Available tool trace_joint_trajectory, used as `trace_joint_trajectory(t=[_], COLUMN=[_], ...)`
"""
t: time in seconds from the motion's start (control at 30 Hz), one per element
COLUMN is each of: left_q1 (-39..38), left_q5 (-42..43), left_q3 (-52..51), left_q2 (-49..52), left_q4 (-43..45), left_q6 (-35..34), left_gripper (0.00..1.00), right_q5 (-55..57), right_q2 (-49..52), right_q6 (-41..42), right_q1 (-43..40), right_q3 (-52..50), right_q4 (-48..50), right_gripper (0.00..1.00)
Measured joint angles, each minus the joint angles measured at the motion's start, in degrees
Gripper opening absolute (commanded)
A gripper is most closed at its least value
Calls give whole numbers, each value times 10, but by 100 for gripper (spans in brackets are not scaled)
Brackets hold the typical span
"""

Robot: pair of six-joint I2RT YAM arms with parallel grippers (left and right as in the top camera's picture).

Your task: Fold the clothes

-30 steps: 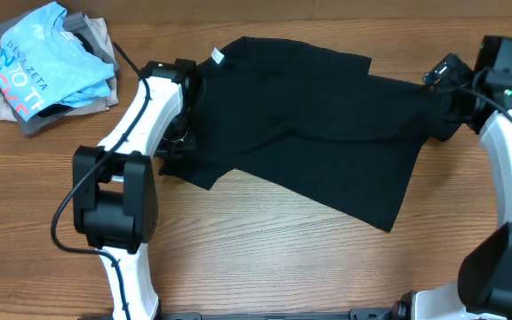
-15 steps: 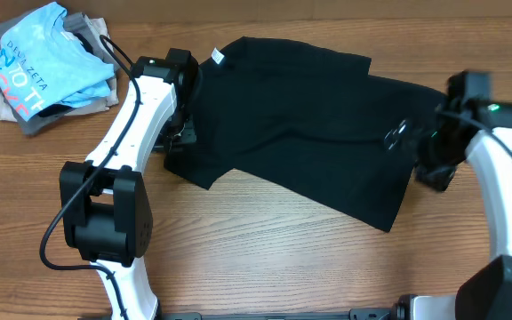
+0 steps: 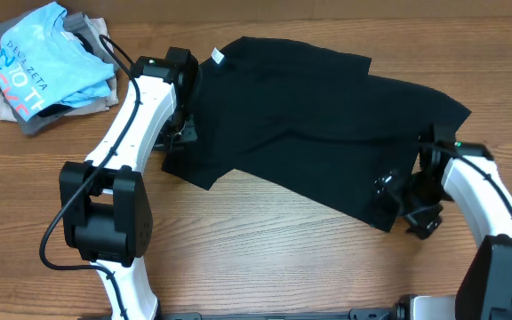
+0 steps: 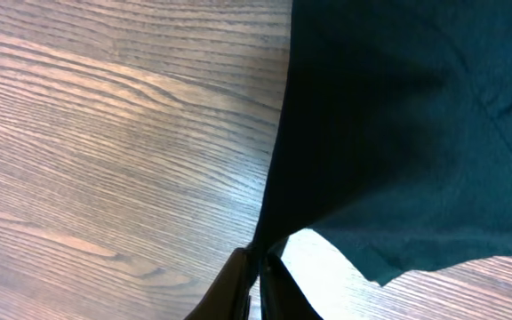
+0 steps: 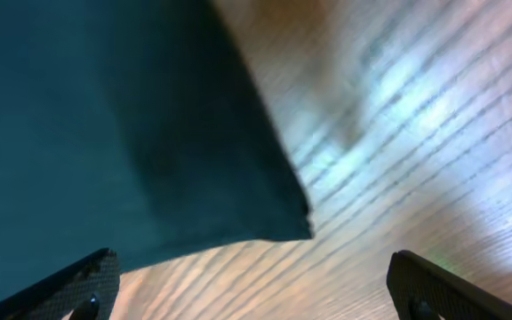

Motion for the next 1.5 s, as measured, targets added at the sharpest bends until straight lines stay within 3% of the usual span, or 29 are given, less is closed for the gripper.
trace_joint_trajectory(t=[0.27,0.53,0.67,0.73,1.03,1.17,1.27,1.37,1.5], left_q1=[0,0,0,0,0,0,3,12,28], left_q5=[2,2,2,2,2,2,11,40,76], left_q3=[0,0,0,0,0,0,0,0,0], left_q2=[0,0,0,0,0,0,0,0,0], left_q4=[0,0,0,0,-18,-18,-4,14,18], left_q6=[0,0,0,0,0,9,28,70,111], left_gripper=[10,10,4,4,4,37,74,91,90], right_q5=[-7,-17,-23,-26,-31,-27,-26,-26,-26], right_q2=[0,-3,-5,-5,-5,-10,-24,-29,-29], right_q6=[19,26,28,28,32,30,29,27,26], right_q1=[0,3,3,3,3,3,3,3,3], right_q3=[-66,-101,-104,-105,-101,-85,-75,-71,-71], right_q4=[70,121,123,126,127,119,120,120,119], right_gripper=[95,73,39,6,4,4,4,4,4])
